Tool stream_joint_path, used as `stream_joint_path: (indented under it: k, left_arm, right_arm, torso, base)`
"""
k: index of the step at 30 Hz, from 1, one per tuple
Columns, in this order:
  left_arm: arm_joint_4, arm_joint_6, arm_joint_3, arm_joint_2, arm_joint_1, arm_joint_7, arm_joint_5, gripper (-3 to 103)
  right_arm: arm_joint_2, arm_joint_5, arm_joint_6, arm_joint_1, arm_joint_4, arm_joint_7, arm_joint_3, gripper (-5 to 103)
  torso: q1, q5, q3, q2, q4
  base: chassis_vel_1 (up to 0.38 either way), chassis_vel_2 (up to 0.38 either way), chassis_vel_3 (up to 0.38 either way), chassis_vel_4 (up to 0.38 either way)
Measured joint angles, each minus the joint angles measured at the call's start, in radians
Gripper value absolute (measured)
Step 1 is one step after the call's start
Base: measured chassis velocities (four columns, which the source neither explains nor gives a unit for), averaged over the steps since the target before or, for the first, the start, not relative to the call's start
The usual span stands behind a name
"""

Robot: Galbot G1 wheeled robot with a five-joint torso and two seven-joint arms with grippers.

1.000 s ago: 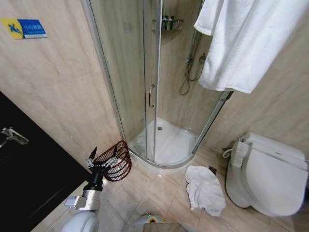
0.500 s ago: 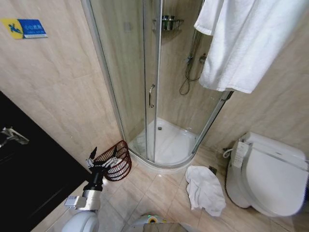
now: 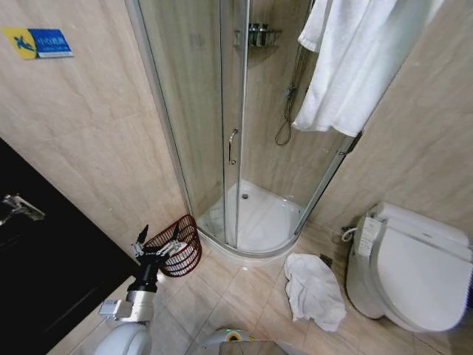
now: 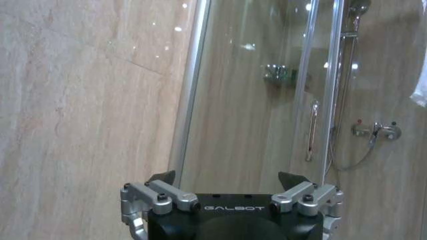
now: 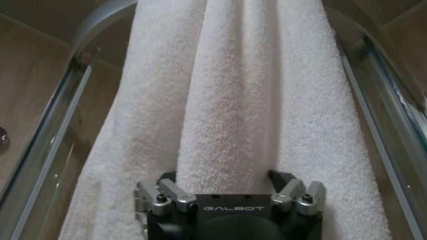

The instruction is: Discard the used towel into the hamper.

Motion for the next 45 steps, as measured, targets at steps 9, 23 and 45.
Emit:
stream_joint_path:
  k: [9,23,45]
  left_arm:
    - [0.000,0.000,0.000,0.000,0.000,0.000,0.000,100]
    - [0.000,0.000,0.000,0.000,0.000,0.000,0.000,100]
    - [0.000,0.000,0.000,0.000,0.000,0.000,0.000,100]
  right_arm:
    - [0.000,-0.007,0.004,0.008,-0.001,-0.013,-0.014,54]
    - [0.029,0.005,0.007,0.078,0.011,-0.021,-0.080,5]
    - [0.289,0.054,0.015,0.352,0.254,-0.054,-0.384,2]
  torso:
    - [0.000,0.0000,0.000,0.000,0.0001]
    - [0.000,0.0000,0.000,0.000,0.0001]
    - [0.000,0.0000,0.000,0.000,-0.0001]
  base:
    - [0.000,0.000,0.000,0.000]
    - [0.000,0.000,0.000,0.000]
    - [0.000,0.000,0.000,0.000]
